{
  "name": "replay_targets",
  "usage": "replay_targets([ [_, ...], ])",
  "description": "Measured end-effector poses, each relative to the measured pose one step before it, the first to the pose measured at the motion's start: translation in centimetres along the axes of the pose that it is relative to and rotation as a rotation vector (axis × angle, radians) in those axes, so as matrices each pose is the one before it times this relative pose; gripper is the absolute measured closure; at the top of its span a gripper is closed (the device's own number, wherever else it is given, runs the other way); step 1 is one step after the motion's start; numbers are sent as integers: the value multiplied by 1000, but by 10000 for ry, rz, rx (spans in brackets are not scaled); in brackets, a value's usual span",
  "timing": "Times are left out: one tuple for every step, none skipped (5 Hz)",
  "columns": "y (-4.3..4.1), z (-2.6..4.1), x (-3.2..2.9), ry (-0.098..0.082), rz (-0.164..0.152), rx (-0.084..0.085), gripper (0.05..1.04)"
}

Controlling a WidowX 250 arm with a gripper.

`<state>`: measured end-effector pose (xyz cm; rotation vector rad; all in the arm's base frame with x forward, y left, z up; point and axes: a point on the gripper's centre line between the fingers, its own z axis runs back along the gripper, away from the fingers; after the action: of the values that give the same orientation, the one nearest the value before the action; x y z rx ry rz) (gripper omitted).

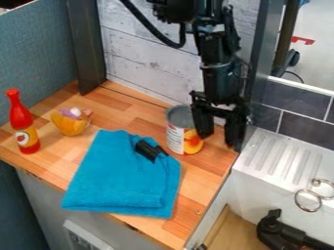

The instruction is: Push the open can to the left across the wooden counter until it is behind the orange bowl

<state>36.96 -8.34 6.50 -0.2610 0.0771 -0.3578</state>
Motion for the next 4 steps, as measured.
replay_targets([
  [293,-609,646,-25,-145,-18,83],
  [167,172,543,-70,-116,60,83],
  [526,-495,-202,307,57,112,83],
  [1730,-288,-629,578,483,488,83],
])
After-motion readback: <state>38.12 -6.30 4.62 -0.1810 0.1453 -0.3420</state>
